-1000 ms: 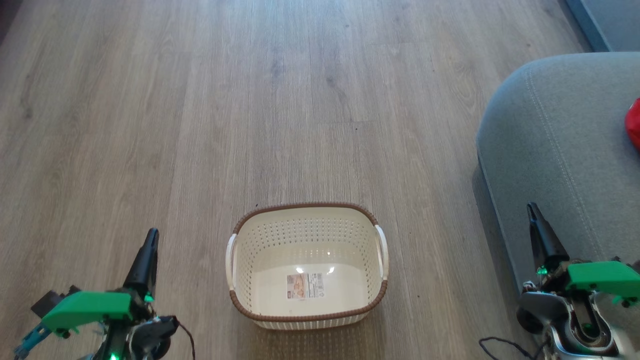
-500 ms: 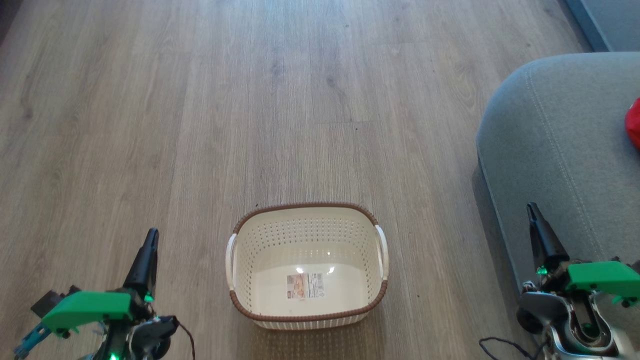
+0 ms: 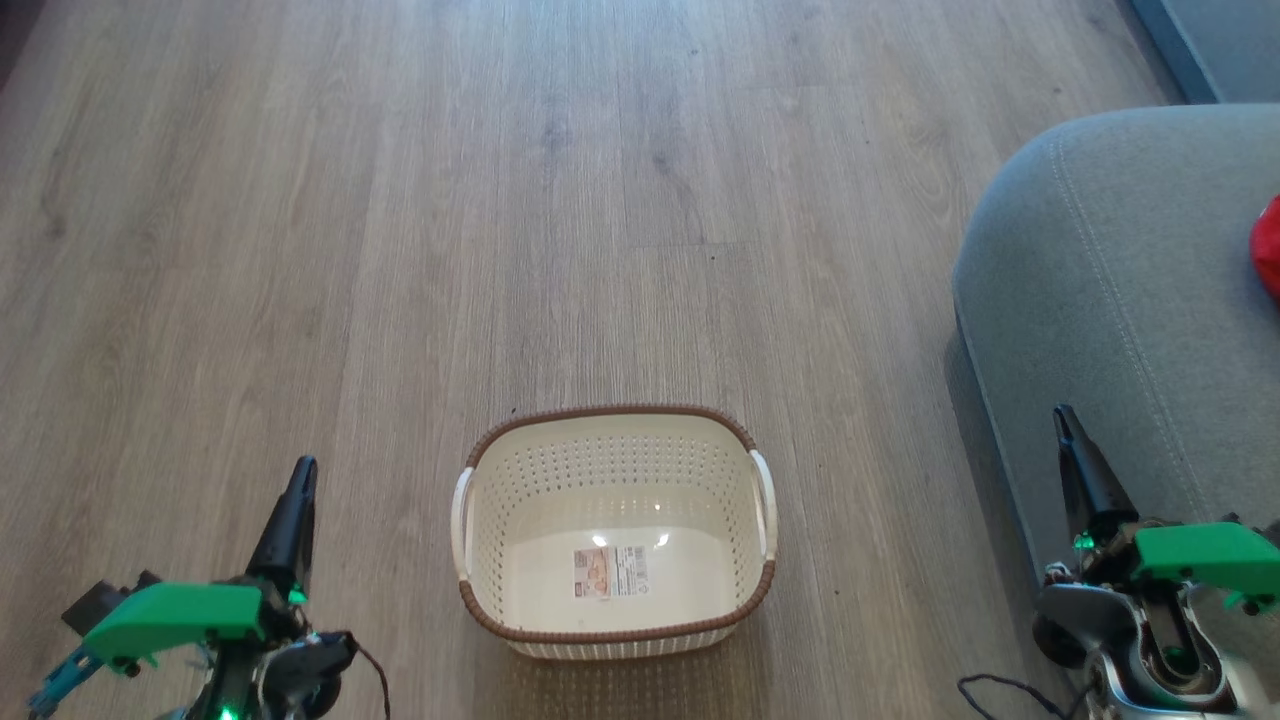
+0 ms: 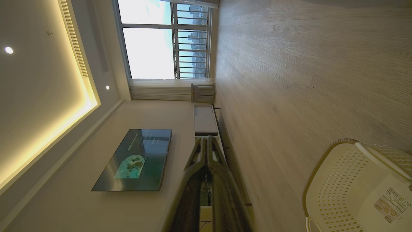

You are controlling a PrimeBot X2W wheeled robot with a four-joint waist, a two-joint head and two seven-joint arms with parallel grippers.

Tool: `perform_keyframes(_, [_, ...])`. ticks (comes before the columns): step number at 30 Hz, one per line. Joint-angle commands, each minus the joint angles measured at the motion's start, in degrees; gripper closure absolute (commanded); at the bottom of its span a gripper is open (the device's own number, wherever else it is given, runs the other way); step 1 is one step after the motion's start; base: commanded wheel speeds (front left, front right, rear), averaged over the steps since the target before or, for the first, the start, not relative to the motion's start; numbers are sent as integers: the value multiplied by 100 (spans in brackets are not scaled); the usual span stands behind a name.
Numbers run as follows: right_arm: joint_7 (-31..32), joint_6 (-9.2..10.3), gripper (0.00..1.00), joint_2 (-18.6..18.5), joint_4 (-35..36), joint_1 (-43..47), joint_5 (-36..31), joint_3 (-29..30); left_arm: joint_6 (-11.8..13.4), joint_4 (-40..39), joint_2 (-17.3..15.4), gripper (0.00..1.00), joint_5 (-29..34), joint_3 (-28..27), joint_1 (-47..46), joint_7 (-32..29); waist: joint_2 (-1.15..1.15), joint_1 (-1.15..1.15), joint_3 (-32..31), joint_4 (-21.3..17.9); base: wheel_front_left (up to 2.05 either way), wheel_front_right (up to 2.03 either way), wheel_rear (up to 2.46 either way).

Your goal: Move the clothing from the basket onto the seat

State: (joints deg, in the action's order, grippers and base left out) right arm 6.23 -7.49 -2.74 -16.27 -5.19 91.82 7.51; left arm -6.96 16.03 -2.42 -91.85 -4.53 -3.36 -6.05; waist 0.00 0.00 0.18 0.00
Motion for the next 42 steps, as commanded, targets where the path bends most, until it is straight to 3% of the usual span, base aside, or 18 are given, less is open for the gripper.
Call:
perform_keyframes(1, [26, 0, 100, -14, 224, -100, 34, -99, -53, -198, -45, 100, -31, -199, -283, -44, 0, 0, 0, 0, 0, 0, 0])
perform_keyframes(42, [25, 0, 100, -14, 224, -100, 35, -99, -53, -199, -45, 100, -32, -199, -283, -44, 0, 0, 0, 0, 0, 0, 0])
